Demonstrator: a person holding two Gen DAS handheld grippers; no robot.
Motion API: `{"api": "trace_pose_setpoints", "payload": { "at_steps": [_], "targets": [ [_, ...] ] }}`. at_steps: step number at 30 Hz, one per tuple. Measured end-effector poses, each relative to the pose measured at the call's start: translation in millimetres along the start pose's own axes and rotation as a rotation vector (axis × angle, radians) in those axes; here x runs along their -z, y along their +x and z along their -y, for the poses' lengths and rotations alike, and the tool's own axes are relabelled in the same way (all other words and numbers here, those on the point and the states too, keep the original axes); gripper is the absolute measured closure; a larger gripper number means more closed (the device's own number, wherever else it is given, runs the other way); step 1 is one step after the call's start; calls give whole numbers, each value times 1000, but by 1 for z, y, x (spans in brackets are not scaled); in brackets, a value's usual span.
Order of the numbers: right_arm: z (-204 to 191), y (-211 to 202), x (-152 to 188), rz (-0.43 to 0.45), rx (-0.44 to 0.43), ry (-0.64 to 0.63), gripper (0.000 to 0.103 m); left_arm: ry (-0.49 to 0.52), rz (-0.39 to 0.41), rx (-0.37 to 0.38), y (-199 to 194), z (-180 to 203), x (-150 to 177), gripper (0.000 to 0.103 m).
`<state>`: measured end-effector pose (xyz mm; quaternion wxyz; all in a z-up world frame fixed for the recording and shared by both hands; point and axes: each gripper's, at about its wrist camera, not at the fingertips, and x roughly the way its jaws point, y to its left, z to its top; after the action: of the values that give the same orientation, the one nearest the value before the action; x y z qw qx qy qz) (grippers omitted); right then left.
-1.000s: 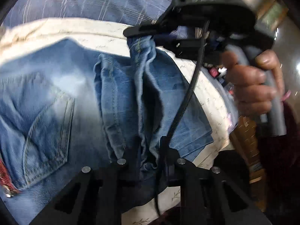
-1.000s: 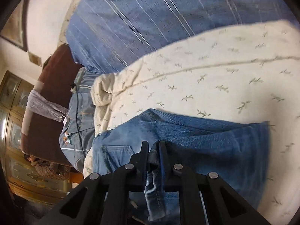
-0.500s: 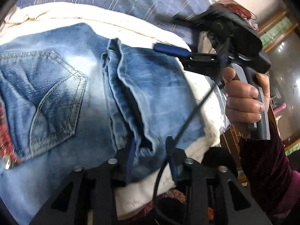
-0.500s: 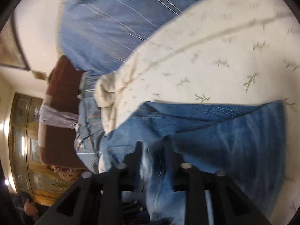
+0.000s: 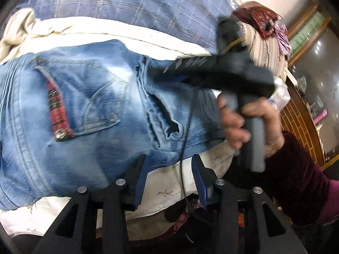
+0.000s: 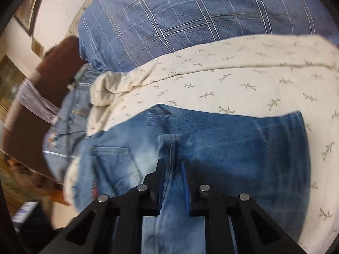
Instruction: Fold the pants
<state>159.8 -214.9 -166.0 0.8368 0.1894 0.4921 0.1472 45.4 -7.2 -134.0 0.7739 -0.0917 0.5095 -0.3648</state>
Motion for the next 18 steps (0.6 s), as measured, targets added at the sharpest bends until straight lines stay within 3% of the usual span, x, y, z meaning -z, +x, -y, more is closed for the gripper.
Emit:
{"api": "trace_pose_setpoints", "payload": {
  "at_steps": [1, 3, 5, 7, 13, 18],
  "targets": [
    [1, 17, 2, -44, 22, 1, 86, -11, 0, 4, -1, -2, 0, 60],
    [2, 17, 5, -5, 12, -17, 87, -18, 6, 6, -5, -4, -4, 60],
    [8, 11, 5, -21, -21, 15, 87, 2, 29, -10, -11, -3, -12, 60],
    [14, -3, 10, -6, -79, 41, 87, 13, 51, -32, -11, -4, -24, 58],
    [34, -58, 57, 95, -160, 62, 87, 18, 102, -7, -3, -2, -77, 57],
    [37, -80, 100, 169, -29, 28, 87, 42, 44, -38, 44, 11, -129, 57]
  ]
}}
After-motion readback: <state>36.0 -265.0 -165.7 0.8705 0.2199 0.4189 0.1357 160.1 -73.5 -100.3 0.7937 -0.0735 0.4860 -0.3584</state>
